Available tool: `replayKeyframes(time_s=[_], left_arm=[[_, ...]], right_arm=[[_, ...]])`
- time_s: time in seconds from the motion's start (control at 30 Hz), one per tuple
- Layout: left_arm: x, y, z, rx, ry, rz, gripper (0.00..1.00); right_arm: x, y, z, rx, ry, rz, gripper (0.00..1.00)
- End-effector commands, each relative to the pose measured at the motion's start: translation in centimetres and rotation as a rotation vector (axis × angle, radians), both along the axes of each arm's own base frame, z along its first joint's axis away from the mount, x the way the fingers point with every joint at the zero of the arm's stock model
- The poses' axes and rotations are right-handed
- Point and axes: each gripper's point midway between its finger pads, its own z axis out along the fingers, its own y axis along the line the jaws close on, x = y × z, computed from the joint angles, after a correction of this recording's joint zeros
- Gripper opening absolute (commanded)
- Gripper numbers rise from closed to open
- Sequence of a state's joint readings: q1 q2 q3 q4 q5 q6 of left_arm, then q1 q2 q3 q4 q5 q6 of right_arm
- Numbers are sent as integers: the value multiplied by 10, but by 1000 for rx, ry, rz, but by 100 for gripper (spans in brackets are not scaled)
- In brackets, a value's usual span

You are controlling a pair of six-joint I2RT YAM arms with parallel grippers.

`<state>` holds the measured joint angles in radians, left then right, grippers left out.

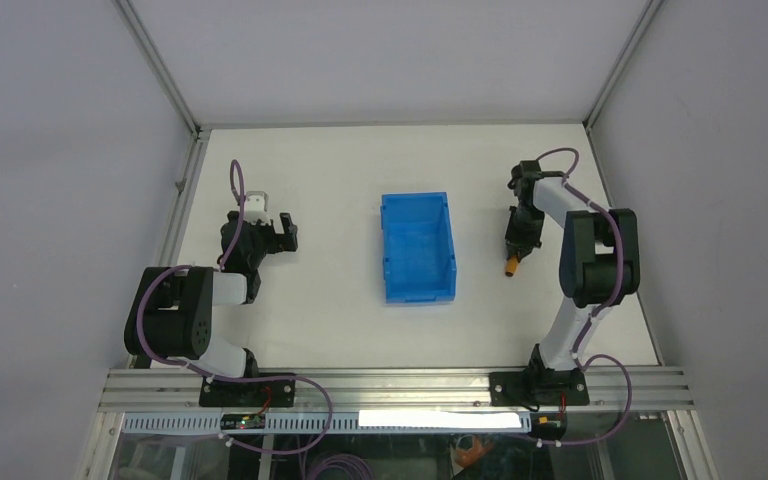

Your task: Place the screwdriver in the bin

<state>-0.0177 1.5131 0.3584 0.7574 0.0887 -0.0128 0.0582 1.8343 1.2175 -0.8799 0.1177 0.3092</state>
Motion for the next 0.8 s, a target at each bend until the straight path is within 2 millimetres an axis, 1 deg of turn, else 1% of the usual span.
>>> replayKeyframes(time_s=[0.0,0.03,0.17,0.2,0.23,0.27,0.3,0.33,0.37,0.43,0.6,0.63,0.7,0.77], left_arm=[[12,-1,23,-9,-88,-10,99],[12,-1,23,-9,-88,-10,99],[12,-1,23,-9,-87,-10,99],[12,-1,23,-9,-86,-10,99],[12,-1,23,-9,-87,-10,99],[12,-1,23,-9,-87,-10,99],[12,-1,23,-9,-86,-10,99],[12,-1,23,-9,-87,-10,99],[12,-1,23,-8,-87,-9,99],[12,-1,24,-8,-89,-9,99],[12,-1,23,-9,-88,-12,99],[12,-1,23,-9,-87,-10,99],[12,-1,23,-9,-87,-10,99],[12,-1,24,-9,-88,-10,99]], right_arm=[[6,-2,47,-47,-33,60,0],[7,0,69,-44,-59,70,0],[-8,12,126,-8,-65,103,0],[-18,18,137,12,-45,116,0],[-18,22,147,22,-56,126,0],[-23,27,155,24,-45,141,0],[-29,34,162,20,-30,166,0],[-29,38,168,12,-42,175,0],[-32,50,173,3,-48,205,0],[-32,77,179,13,-93,250,0],[-25,174,177,160,-249,367,0],[-22,190,174,175,-271,379,0],[-17,216,166,176,-314,408,0],[-12,236,148,163,-319,431,0]])
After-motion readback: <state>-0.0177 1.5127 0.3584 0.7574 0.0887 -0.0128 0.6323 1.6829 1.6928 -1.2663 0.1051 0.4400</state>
